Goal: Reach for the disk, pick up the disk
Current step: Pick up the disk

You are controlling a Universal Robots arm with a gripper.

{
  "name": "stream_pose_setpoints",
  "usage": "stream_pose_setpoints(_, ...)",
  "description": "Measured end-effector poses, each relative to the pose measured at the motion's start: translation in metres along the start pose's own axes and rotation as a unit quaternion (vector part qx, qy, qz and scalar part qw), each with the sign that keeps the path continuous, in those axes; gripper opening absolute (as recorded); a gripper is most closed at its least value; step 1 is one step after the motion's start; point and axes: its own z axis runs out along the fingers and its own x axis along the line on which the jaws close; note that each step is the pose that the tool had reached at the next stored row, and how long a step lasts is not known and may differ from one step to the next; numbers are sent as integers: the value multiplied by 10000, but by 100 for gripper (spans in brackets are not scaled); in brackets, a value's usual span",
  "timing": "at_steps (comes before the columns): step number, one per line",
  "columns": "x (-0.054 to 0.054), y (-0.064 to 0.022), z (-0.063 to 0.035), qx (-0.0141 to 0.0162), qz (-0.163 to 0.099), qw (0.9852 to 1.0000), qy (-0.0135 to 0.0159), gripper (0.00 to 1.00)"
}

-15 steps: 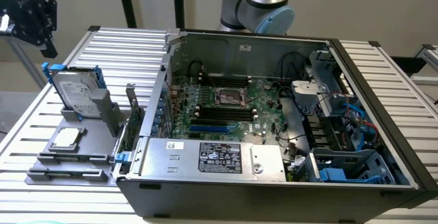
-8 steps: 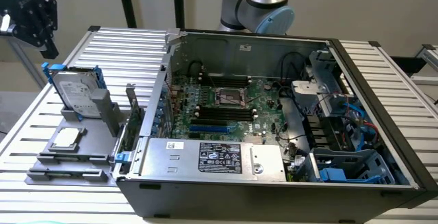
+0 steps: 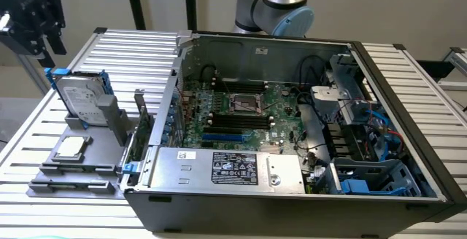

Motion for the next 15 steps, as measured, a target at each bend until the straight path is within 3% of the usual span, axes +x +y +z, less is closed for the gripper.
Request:
stream_pose_setpoints(1, 0, 0, 8, 0, 0, 10000, 0, 48)
stream_pose_setpoints(2, 0, 0, 19, 0, 0, 10000, 0, 54)
stream_pose_setpoints(15, -22, -7, 253, 0, 0, 10000, 0, 54)
